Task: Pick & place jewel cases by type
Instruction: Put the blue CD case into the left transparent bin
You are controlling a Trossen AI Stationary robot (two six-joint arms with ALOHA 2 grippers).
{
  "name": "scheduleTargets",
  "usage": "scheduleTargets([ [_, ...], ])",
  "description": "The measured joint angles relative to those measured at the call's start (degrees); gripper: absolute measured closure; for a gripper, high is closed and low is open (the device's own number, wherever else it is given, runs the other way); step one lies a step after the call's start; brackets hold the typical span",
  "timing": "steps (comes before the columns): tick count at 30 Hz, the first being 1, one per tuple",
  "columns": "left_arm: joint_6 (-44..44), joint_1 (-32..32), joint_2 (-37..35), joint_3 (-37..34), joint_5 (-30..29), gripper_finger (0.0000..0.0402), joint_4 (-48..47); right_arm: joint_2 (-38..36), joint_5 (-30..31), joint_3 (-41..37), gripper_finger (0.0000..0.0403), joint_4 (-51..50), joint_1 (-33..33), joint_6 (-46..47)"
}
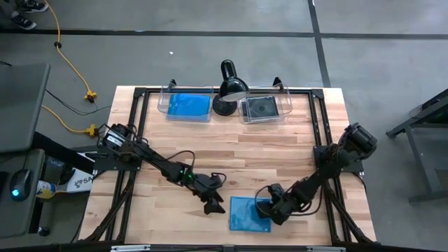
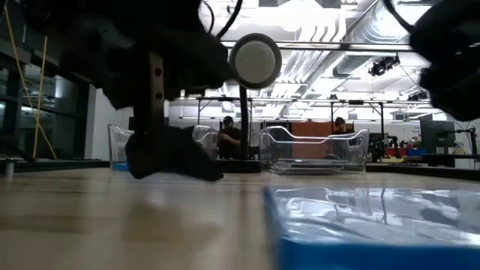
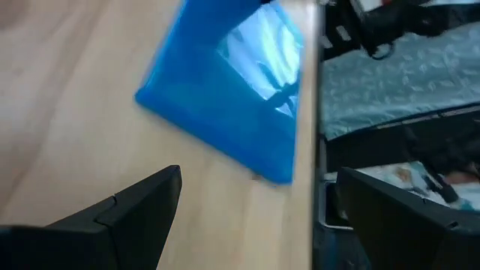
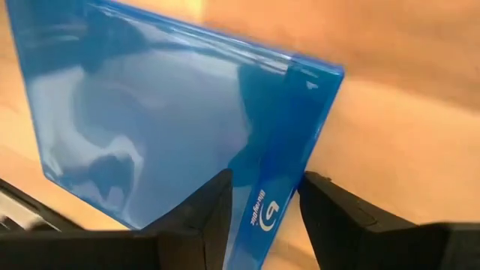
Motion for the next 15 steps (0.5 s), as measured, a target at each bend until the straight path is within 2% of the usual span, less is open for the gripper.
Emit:
scheduleTargets([
  [11,-4.09,-0.69,2.72,0.02,-2.06,0.0048,0.08,0.08,6.63,-0.19,0.0259,5.1,-6.8,-7.4],
  [15,-5.07,-0.75,2.74,0.02,-4.9,0.0048,-0.14,0.04,8.21,-0.23,0.0259,4.31,-9.06,-9.9],
])
